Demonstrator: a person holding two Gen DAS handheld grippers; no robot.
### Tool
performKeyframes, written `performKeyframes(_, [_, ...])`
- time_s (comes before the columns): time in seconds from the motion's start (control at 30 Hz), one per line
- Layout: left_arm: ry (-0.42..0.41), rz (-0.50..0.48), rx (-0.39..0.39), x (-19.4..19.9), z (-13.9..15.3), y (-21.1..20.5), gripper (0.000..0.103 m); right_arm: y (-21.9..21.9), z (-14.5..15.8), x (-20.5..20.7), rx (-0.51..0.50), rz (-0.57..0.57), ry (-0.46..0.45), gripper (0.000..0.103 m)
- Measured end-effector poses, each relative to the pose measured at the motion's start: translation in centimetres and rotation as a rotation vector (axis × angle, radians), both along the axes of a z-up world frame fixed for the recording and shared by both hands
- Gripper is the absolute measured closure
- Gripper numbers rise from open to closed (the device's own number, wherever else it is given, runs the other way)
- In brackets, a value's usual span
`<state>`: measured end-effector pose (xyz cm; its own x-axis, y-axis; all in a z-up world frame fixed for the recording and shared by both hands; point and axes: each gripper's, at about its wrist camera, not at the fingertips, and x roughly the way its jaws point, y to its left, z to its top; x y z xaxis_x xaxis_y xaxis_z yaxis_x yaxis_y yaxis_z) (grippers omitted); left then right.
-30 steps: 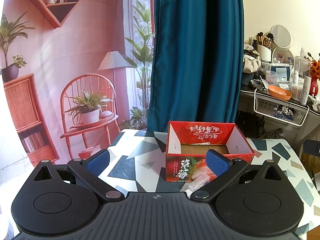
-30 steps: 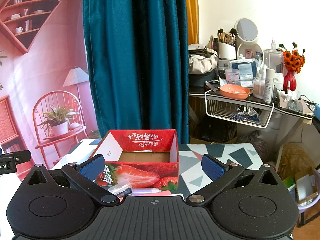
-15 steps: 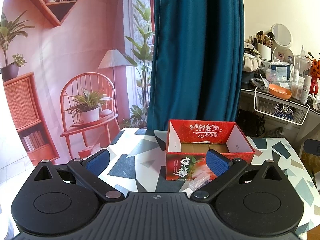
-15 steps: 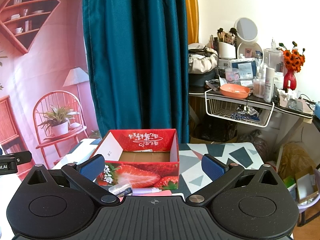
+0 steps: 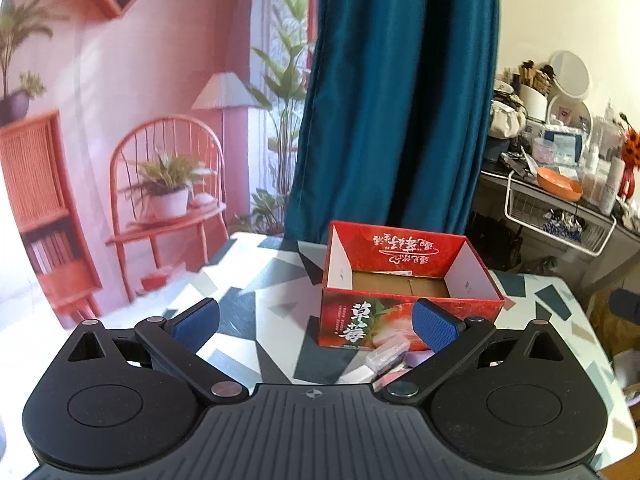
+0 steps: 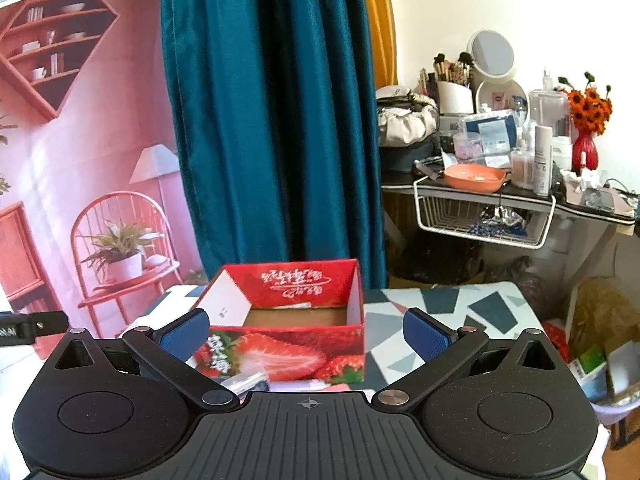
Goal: Organize rigid objects
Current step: 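Lower the left tool toward the pink case in front of the box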
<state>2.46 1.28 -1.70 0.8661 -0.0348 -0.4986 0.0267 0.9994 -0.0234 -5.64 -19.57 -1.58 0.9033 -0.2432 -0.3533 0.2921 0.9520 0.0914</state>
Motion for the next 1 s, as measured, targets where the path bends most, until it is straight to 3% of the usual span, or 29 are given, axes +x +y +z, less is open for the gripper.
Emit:
performKeyframes(0.17, [0.042, 0.031, -0.037, 2.3, -2.7, 0.6, 0.0, -2.4, -2.1, 0.6, 0.038, 0.009, -0.087, 0.0])
performKeyframes(0.4, [0.15, 0.023, -0.037, 5.7, -7.7, 0.7, 0.0, -5.8, -6.6, 3.8, 0.144, 0.027, -0.01, 0.0])
performKeyframes(0.6, [0.21, 0.01, 0.014, 7.7, -12.0, 0.2, 0.0, -7.3, -11.6, 6.8, 0.129, -0.009, 0.059, 0.0])
performKeyframes(0.77, [0.297, -0.014, -0.025, 9.9, -14.5, -0.5, 0.0, -8.5, -14.9, 9.8, 0.098, -0.02, 0.087, 0.0])
performKeyframes(0.9, [0.311, -0.087, -0.076, 11.3, -15.7, -1.8, 0.0, -9.2, -16.9, 12.4, 0.063, -0.01, 0.112, 0.0])
performKeyframes(1.0, [0.319, -0.148, -0.122, 11.9, -16.6, -3.0, 0.0, -9.5, -18.6, 13.8, 0.092, 0.015, 0.142, 0.001])
